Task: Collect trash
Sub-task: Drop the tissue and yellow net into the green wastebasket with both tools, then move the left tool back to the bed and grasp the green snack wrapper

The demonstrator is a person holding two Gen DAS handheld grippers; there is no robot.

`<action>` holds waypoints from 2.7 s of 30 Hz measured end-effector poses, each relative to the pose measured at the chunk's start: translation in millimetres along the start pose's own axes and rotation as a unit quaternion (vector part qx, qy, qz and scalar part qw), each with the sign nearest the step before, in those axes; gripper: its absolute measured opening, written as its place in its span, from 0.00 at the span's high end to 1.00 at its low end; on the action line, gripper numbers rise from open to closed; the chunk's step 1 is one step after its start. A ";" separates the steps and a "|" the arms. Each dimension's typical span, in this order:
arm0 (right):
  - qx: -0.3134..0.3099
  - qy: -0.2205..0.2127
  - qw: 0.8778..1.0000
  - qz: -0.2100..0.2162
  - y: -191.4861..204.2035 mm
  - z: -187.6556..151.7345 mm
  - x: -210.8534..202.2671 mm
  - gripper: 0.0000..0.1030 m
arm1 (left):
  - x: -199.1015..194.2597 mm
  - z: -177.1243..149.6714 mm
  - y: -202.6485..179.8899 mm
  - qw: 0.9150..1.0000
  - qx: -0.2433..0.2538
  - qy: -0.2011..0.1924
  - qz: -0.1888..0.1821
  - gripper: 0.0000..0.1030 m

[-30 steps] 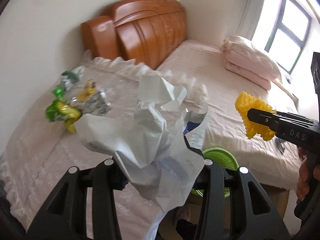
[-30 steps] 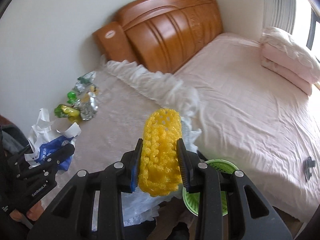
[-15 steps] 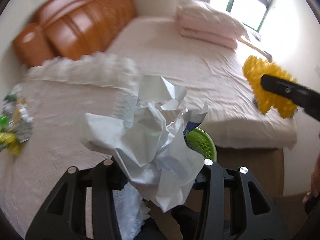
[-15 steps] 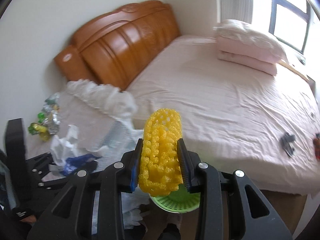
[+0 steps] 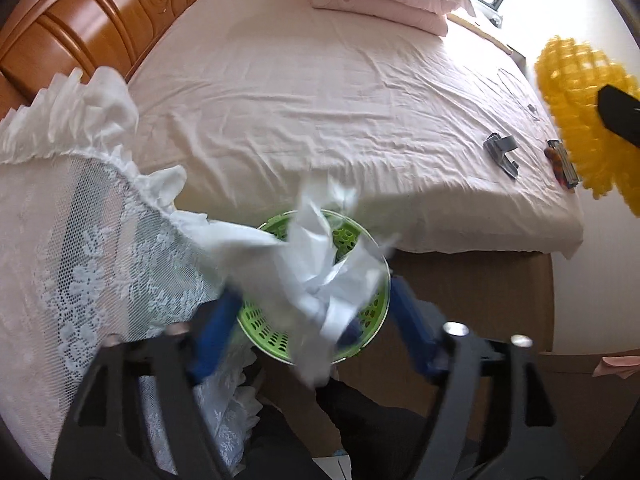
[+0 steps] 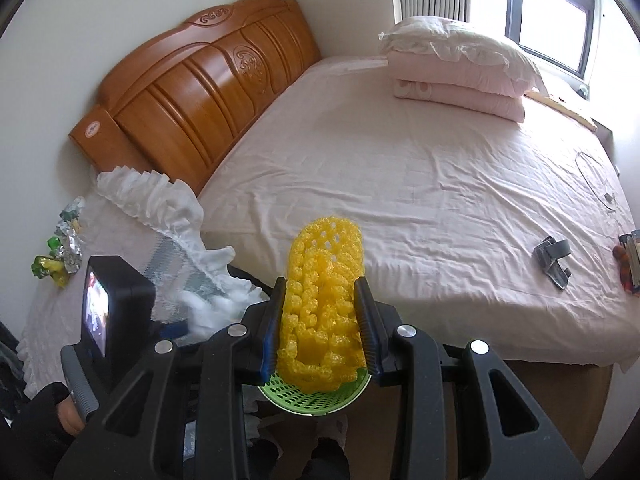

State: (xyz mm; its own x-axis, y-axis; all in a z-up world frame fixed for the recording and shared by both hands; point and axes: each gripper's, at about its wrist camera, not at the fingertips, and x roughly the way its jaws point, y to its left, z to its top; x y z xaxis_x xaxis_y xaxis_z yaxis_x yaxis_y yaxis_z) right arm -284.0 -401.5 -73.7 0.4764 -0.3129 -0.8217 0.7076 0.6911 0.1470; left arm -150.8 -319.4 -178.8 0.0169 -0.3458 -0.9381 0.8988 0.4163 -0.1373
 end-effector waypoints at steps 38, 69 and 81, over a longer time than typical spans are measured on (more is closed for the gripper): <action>-0.027 0.106 0.994 0.009 30.7 -48.2 98.8 0.03 | -152.4 -44.9 50.4 0.959 -0.163 -0.220 0.074 0.07; -0.144 0.031 0.976 0.162 222.8 14.0 43.8 0.02 | -225.6 -163.4 202.0 0.882 -0.357 -0.216 0.219 0.07; -0.233 0.069 0.947 0.208 336.0 -8.1 61.2 0.02 | -233.0 -223.2 268.3 0.844 -0.439 -0.201 0.233 0.07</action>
State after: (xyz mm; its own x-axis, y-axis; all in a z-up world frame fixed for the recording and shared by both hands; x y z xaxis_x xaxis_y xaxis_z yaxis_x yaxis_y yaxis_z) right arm -21.4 -183.1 -79.0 0.5687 0.1159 -0.8143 0.1501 0.9588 0.2412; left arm -11.4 60.6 -68.0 0.5850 -0.1563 -0.7958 0.0850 0.9877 -0.1315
